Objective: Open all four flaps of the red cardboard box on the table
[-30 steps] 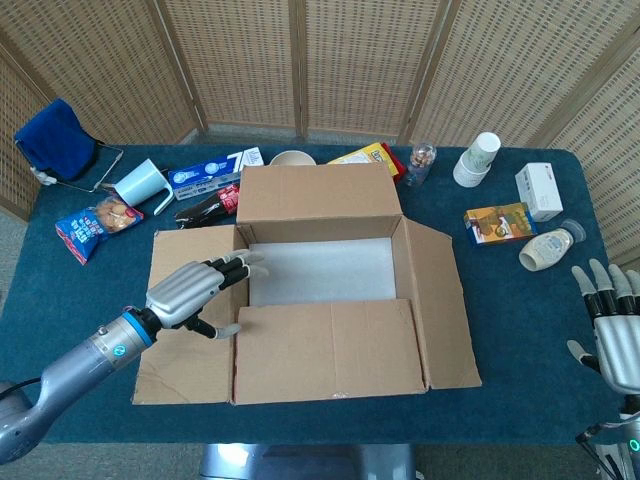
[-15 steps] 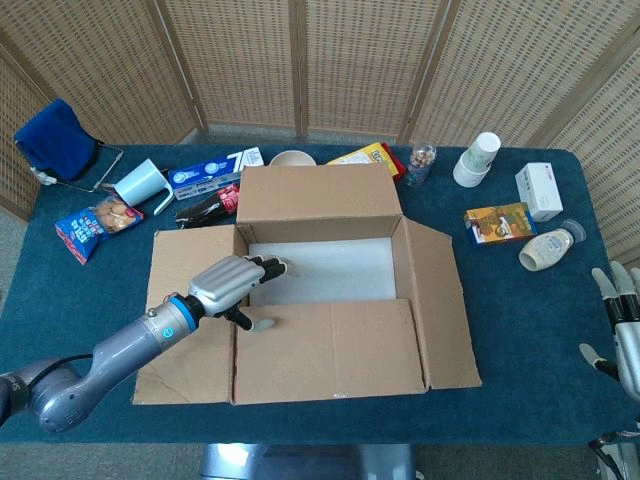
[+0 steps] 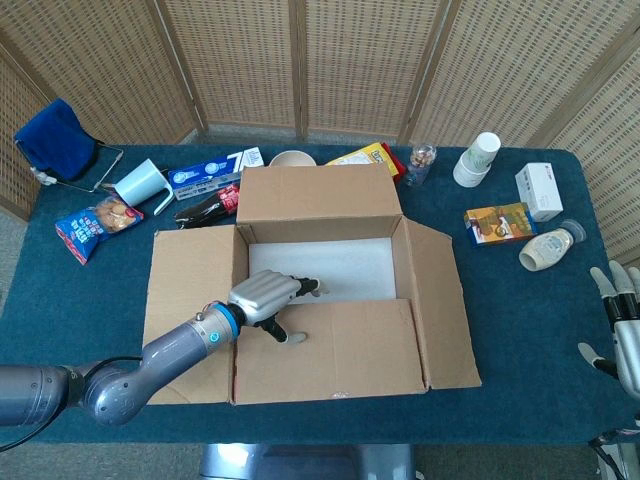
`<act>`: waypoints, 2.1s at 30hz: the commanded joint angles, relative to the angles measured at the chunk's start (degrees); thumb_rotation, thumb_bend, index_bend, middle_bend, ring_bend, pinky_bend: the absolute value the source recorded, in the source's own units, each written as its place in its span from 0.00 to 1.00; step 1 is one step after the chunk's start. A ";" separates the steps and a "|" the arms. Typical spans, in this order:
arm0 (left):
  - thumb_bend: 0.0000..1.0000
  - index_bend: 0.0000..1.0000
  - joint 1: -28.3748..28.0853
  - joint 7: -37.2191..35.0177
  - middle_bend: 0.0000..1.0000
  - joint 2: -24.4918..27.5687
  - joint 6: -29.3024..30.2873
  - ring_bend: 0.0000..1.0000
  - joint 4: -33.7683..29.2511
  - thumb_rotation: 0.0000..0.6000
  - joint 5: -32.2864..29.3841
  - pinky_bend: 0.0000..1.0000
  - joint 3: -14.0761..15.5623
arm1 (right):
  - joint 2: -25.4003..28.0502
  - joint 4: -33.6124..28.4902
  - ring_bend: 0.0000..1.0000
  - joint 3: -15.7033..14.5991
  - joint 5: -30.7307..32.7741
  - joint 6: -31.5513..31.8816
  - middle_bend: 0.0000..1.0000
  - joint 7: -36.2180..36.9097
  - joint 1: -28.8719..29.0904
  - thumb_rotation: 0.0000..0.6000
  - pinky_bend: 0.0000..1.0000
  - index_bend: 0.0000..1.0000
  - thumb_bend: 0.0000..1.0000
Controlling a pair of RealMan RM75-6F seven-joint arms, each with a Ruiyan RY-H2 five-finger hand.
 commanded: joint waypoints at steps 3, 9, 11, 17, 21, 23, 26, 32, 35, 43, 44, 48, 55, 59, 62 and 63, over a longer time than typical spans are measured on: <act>0.00 0.16 -0.26 -2.30 0.26 0.71 -1.27 0.30 -0.70 0.87 -0.54 0.52 -0.44 | -0.16 0.16 0.00 0.27 -0.41 -0.08 0.00 0.12 -0.16 1.00 0.06 0.01 0.06; 0.00 0.15 0.80 -5.71 0.27 1.93 -2.68 0.31 -0.90 0.88 0.89 0.52 -1.43 | -0.39 0.17 0.00 0.53 -0.74 -0.51 0.00 0.00 -0.35 1.00 0.06 0.01 0.06; 0.00 0.15 1.41 -7.28 0.27 2.38 -3.53 0.31 -0.92 0.88 1.75 0.53 -1.99 | -0.42 0.15 0.00 0.65 -0.82 -0.61 0.00 0.00 -0.41 1.00 0.06 0.01 0.06; 0.00 0.15 4.28 -13.69 0.27 3.93 -6.47 0.32 -1.37 0.88 5.06 0.53 -4.82 | -0.49 0.15 0.00 0.87 -0.89 -1.13 0.00 0.17 -0.57 1.00 0.06 0.01 0.06; 0.00 0.15 6.88 -18.22 0.29 5.68 -9.75 0.35 -1.88 0.88 8.79 0.53 -7.14 | -0.55 0.16 0.00 1.06 -0.95 -1.24 0.00 0.11 -0.69 1.00 0.06 0.01 0.06; 0.00 0.16 8.44 -19.89 0.31 6.31 -10.38 0.35 -2.08 0.88 11.36 0.52 -8.16 | -0.61 0.15 0.00 1.10 -1.08 -1.31 0.00 -0.04 -0.74 1.00 0.06 0.01 0.06; 0.00 0.17 10.91 -23.40 0.34 7.25 -11.77 0.36 -2.87 0.88 14.68 0.52 -10.07 | -0.76 0.15 0.00 1.14 -1.14 -1.62 0.00 -0.20 -0.74 1.00 0.06 0.01 0.06; 0.00 0.18 15.98 -28.44 0.40 8.86 -13.06 0.39 -4.32 0.88 23.00 0.51 -12.86 | -0.99 0.08 0.00 1.23 -1.40 -1.85 0.00 -0.70 -0.82 1.00 0.06 0.01 0.06; 0.00 0.19 18.48 -31.50 0.41 9.01 -12.69 0.39 -5.15 0.88 26.97 0.48 -14.36 | -1.10 0.08 0.00 1.27 -1.49 -2.01 0.00 -0.82 -0.83 1.00 0.06 0.01 0.06; 0.00 0.20 24.97 -43.04 0.42 9.15 -8.92 0.39 -8.21 0.88 41.04 0.47 -18.06 | -1.26 0.04 0.00 1.42 -1.62 -2.30 0.00 -1.28 -0.88 1.00 0.06 0.01 0.06; 0.00 0.20 25.45 -44.44 0.42 9.24 -8.16 0.39 -8.44 0.88 42.74 0.47 -18.25 | -1.25 0.04 0.00 1.44 -1.62 -2.32 0.00 -1.27 -0.89 1.00 0.06 0.01 0.06; 0.00 0.20 26.70 -50.37 0.42 10.18 -5.47 0.39 -9.46 0.88 49.09 0.49 -18.18 | -1.24 0.04 0.00 1.59 -1.62 -2.38 0.00 -1.24 -0.92 1.00 0.06 0.01 0.06; 0.00 0.20 26.18 -62.90 0.42 12.54 -0.49 0.39 -10.20 0.88 61.43 0.49 -13.89 | -1.33 0.18 0.00 1.60 -1.68 -2.82 0.00 -1.31 -0.93 1.00 0.06 0.01 0.05; 0.00 0.20 24.68 -70.15 0.42 13.47 2.70 0.39 -9.56 0.88 67.12 0.51 -10.53 | -1.49 0.33 0.00 1.64 -1.54 -3.17 0.00 -1.48 -0.88 1.00 0.06 0.02 0.06; 0.00 0.20 23.32 -75.57 0.42 13.90 5.71 0.39 -8.34 0.88 71.14 0.52 -7.73 | -1.63 0.38 0.00 1.62 -1.52 -3.44 0.00 -1.71 -0.82 1.00 0.06 0.02 0.06; 0.00 0.20 22.82 -77.22 0.42 13.96 6.91 0.39 -7.64 0.88 72.43 0.52 -6.65 | -1.69 0.37 0.00 1.60 -1.56 -3.54 0.00 -1.79 -0.80 1.00 0.06 0.02 0.06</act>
